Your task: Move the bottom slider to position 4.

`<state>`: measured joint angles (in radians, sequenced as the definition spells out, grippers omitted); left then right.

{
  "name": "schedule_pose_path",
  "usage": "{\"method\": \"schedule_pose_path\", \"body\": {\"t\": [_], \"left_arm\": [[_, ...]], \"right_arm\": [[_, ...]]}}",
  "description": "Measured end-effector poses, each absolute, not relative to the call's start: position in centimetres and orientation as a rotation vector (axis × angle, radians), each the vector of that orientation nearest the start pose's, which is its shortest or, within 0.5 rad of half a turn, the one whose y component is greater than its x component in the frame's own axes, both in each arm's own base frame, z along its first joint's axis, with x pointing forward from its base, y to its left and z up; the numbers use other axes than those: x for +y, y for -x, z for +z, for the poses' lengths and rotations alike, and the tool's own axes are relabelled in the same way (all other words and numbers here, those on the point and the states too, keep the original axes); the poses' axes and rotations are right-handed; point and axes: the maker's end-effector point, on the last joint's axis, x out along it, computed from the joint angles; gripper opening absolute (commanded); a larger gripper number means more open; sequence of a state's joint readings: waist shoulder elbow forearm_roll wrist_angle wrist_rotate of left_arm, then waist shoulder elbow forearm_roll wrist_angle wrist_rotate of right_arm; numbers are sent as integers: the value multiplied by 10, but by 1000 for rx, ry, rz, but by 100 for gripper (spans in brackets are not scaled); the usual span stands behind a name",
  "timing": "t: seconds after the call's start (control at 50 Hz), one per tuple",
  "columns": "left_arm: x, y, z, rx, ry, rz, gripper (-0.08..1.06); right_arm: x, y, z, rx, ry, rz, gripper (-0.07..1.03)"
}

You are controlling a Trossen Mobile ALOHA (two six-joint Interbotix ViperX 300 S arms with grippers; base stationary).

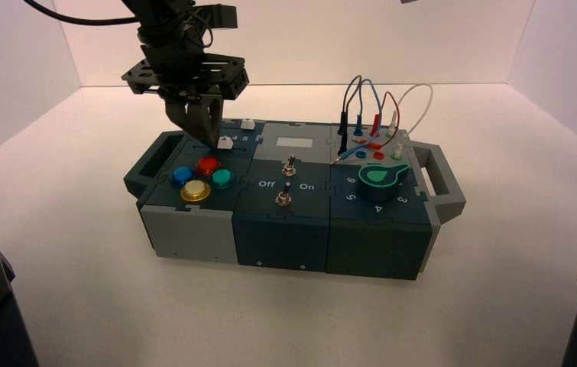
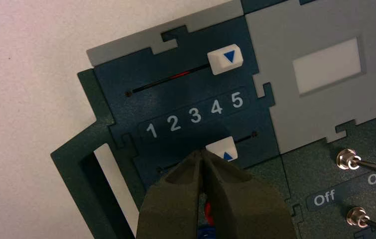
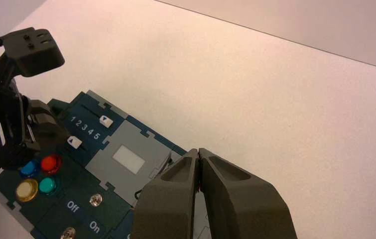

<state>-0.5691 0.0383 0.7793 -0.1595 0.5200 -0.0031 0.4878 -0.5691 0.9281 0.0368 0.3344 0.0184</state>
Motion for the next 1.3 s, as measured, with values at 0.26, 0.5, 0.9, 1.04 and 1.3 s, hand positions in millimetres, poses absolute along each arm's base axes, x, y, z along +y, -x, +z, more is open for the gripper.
{"method": "schedule_pose_path", "body": {"t": [0.26,0.5,0.9,1.04,1.3], "left_arm": [[-184,-258,34,1347,-217,-456,-3],[-186,-258,35,1344,-220,-462,-3],[-186,-257,35,1350,-224,-464,-3],[-185,-257,42,1339,-221,-468,-3],[-185,-261,91,1212,-203,-499,-3]], "right_arm": [[145,-269,193,693,113,459,-2],[145,-269,194,691,114,460,-2],[145,-269,193,693,114,460,-2],[145,-269,193,692,116,461,-2],[142,-270,194,688,127,453,-2]]}}
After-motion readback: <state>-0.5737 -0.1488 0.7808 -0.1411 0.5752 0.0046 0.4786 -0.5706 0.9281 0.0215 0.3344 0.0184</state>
